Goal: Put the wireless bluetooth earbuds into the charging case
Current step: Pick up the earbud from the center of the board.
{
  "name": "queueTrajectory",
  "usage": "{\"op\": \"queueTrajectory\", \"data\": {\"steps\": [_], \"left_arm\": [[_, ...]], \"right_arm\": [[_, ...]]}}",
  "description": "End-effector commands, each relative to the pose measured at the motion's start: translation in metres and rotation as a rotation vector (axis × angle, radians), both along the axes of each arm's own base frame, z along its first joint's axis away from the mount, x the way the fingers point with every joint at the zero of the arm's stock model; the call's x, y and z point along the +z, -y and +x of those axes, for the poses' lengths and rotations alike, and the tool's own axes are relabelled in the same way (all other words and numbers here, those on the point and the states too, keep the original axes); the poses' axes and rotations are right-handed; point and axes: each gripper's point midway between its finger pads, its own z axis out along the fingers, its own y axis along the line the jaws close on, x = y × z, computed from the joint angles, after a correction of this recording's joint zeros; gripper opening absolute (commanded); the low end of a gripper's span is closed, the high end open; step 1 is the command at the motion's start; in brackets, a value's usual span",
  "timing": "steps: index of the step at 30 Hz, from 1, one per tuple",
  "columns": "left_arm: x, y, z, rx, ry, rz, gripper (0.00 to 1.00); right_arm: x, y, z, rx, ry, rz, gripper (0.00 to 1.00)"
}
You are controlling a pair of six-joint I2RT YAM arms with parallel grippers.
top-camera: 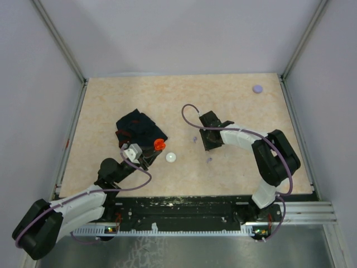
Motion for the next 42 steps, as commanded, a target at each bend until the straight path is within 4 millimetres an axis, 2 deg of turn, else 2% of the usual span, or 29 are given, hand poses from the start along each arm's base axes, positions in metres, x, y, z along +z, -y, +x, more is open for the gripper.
{"op": "queueTrajectory", "data": {"steps": [1, 12, 24, 42], "left_arm": [[-0.002, -0.001, -0.001, -0.005, 0.010, 0.008, 0.00], [-0.002, 0.000, -0.002, -0.014, 0.007, 0.007, 0.00], [-0.001, 0.002, -0.003, -0.026, 0.006, 0.006, 0.00], [0.000, 0.005, -0.005, -0.044, 0.008, 0.004, 0.00]], "right_arm": [[0.003, -0.002, 0.018, -0.041, 0.054, 0.011, 0.32], [0.002, 0.000, 0.015, -0.039, 0.045, 0.003, 0.31], [0.008, -0.016, 0.026, 0.032, 0.048, 0.035, 0.31], [0.002, -0.008, 0.013, 0.060, -0.020, -0.025, 0.29]]}}
